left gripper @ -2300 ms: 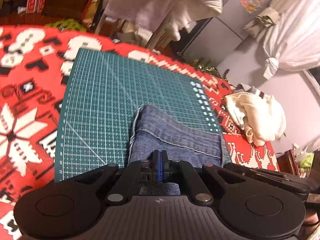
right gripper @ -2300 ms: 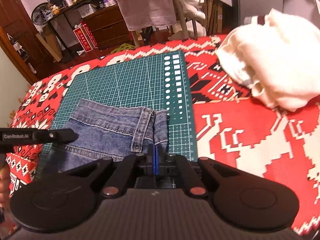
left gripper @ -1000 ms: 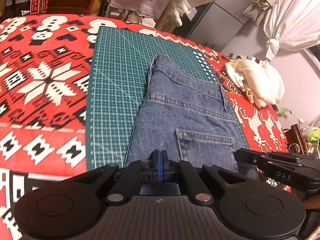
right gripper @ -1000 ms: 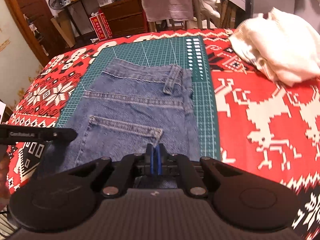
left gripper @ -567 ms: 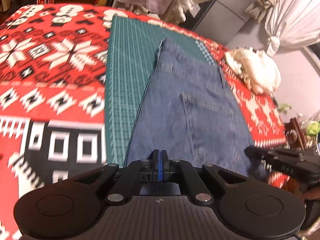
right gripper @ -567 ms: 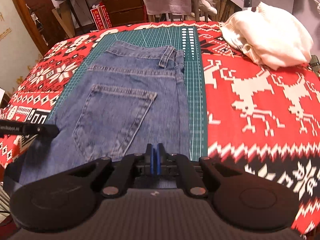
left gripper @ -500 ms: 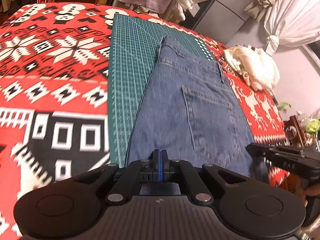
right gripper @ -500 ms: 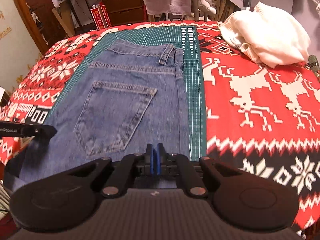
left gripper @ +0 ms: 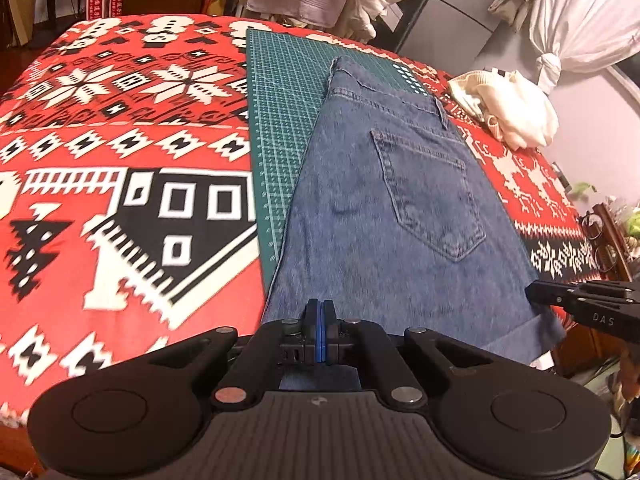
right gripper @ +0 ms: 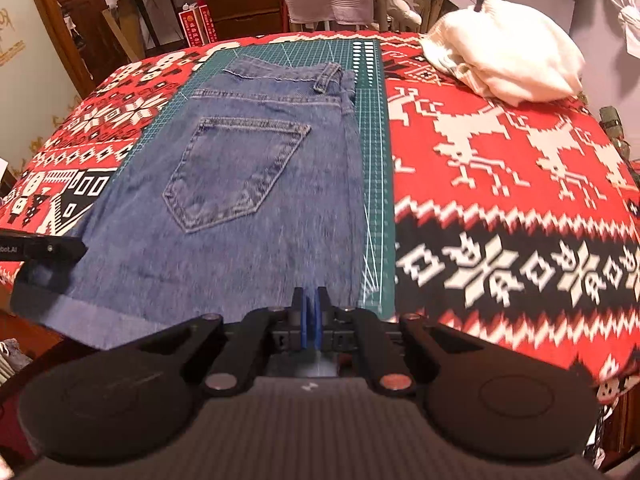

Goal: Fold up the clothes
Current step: 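Pull the folded hem back off the waistband with both grippers, unfolding the shorts, then open both grippers and smooth the unfolded shorts flat on the mat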

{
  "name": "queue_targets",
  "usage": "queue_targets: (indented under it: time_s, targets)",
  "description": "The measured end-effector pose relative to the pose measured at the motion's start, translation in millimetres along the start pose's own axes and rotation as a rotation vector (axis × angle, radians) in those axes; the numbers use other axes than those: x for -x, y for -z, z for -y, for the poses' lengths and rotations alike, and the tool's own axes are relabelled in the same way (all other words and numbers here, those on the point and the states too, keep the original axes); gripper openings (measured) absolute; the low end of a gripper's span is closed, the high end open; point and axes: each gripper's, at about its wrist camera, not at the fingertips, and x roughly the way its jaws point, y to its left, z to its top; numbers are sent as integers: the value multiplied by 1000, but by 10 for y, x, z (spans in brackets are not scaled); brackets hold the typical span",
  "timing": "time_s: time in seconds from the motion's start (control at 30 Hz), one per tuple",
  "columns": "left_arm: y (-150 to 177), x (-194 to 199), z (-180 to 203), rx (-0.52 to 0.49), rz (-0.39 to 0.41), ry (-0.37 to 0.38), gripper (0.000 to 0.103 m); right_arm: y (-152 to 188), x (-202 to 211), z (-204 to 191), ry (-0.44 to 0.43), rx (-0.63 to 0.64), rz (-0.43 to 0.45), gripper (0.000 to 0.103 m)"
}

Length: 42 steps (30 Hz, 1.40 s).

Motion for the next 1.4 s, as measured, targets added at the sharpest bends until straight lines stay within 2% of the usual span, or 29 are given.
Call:
queue_targets:
  time_s: [0.23,0.27,0.33,0.4,0.5,0.6,0.73,0.8,0.97,1.13,1.4]
  targets:
    - [129,127,104,-29,26,-31,2,95,132,-148,-15,8,58,5]
    - [135,135,132,-36,33,-34,3,97,132,-198,-17,18,67,6]
    - [149,121,203,-63,51,-49,3,103,137,-316,1,56,102,16]
    - [165,83,288,-95,71,-73,3,115,119,-443,20,100,145,16]
    - [188,3,396,-118,93,-67,3,131,44,-600,14,127,174,16]
    - [230,-53,528,-182,119,-89,10,183,-3,-735,5,174,186,16]
    - [276,-85,613,-266,133,-129,12,255,-50,-828,7,229,173,17]
    - [290,-74,586,-268,135,-140,16,275,-59,-768,14,212,162,18]
    - [332,23,442,-242,130,-154,17,342,4,-499,35,150,159,18]
    - [402,134,289,-205,124,-154,12,415,105,-223,22,82,172,18]
    - [431,231,174,-160,124,-143,10,428,165,-109,28,64,176,18]
